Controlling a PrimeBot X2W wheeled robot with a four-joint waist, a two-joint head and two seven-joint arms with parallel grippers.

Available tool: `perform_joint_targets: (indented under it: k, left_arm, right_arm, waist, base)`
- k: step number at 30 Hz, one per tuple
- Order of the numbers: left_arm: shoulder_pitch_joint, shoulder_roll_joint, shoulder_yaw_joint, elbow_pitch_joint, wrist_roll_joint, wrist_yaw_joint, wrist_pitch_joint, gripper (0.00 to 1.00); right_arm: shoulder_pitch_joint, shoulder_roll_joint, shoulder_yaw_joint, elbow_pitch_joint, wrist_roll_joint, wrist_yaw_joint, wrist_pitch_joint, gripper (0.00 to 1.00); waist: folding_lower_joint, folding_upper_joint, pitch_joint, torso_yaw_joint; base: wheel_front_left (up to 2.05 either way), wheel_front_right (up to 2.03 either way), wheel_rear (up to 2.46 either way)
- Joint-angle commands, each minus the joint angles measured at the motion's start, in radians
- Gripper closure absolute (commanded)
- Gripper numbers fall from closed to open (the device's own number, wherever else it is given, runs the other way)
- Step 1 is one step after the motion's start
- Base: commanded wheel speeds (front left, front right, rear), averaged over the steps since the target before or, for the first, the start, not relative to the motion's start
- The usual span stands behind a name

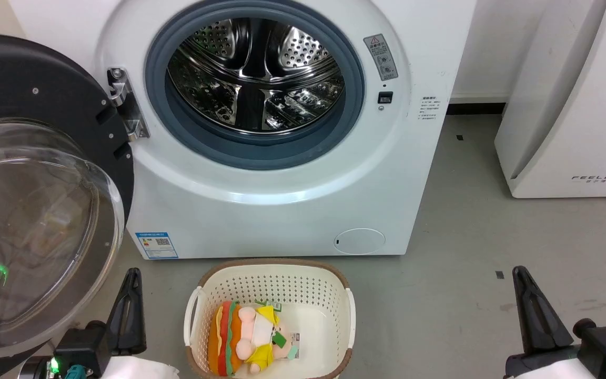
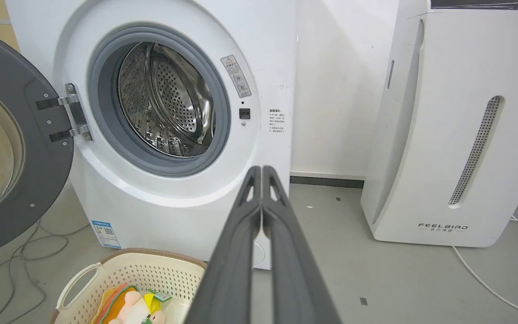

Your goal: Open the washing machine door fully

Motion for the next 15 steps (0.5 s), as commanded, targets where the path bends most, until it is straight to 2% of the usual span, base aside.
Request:
perform_joint_targets:
  k: [1,15]
  left_arm:
    - [-0.002,0.000,-0.003,-0.003,0.002,0.002,0.006,1.00]
    - [-0.007,0.000,-0.016,-0.010,0.009,0.009,0.035,1.00]
  right_arm:
    - [-0.003,0.000,0.002,-0.001,-0.002,0.000,0.008,1.00]
    - [-0.011,0.001,0.009,-0.003,-0.010,0.000,0.037,1.00]
  waist:
    - [0.0001,-0.0001,0.000,0.000]
    - [0.0001,-0.0001,0.002,0.000]
  base:
    - [0.00,0.00,0.00]
    - [0.00,0.00,0.00]
